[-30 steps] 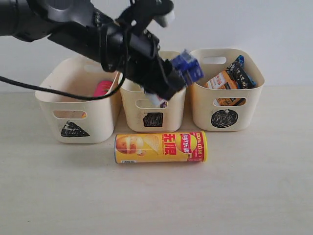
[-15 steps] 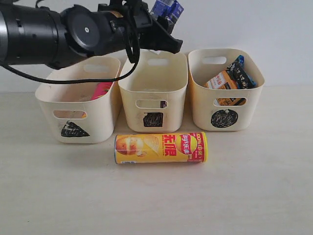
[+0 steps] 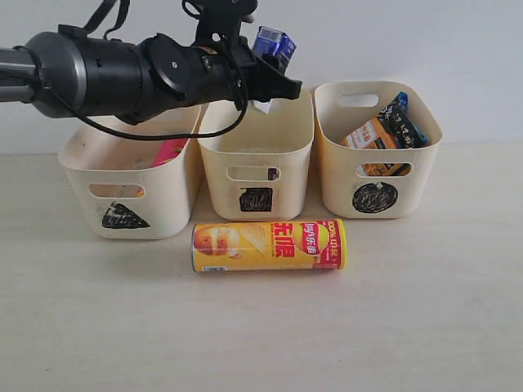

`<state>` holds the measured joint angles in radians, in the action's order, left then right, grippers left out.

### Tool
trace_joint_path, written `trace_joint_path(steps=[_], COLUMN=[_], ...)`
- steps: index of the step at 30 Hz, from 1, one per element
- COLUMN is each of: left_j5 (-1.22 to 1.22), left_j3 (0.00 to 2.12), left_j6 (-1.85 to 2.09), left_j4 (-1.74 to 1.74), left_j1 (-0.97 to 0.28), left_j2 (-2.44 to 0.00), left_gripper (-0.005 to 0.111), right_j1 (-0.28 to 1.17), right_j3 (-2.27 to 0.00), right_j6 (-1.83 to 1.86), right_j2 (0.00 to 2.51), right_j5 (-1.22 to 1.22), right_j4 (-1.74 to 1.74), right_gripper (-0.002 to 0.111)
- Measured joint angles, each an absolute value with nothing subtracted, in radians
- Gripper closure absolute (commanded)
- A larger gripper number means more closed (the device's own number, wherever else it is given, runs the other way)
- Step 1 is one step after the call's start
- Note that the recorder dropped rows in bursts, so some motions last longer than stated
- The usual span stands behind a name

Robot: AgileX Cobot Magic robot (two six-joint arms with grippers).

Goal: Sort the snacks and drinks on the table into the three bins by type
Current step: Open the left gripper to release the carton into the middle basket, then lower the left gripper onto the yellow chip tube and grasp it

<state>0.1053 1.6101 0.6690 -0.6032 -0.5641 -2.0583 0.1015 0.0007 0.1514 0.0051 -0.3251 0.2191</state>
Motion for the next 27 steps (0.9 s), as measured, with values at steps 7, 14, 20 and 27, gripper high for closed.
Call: trace_joint_path(steps=[7,14,20,27], left_j5=[0.048,0.025,0.025,-0.008], left_j3=[1.648,1.656,1.656,1.656], left_j6=[0.667,0.667,0.667,0.667], left_j4=[-0.658,-0.667,-0.67,-0.67], left_j1=[-0.547,-0.547,-0.547,-0.547], left_j2=[-2.116,-2.131,-2.131,-2.078], left_gripper=[0.047,0.029,0.046,0.103], right_j1=[0.101,0.101,0.101,0.101], right_j3=[0.001,0.001,0.001,0.001], right_j6=[0.151,0.151,0.151,0.151], right_j2=[0.005,0.005,0.005,0.005], right_j5=[-0.325,-0.325,-0.325,-0.325], right_j4=[0.22,0.22,0.22,0.22], right_gripper=[0.108,0.108,0.108,0.108])
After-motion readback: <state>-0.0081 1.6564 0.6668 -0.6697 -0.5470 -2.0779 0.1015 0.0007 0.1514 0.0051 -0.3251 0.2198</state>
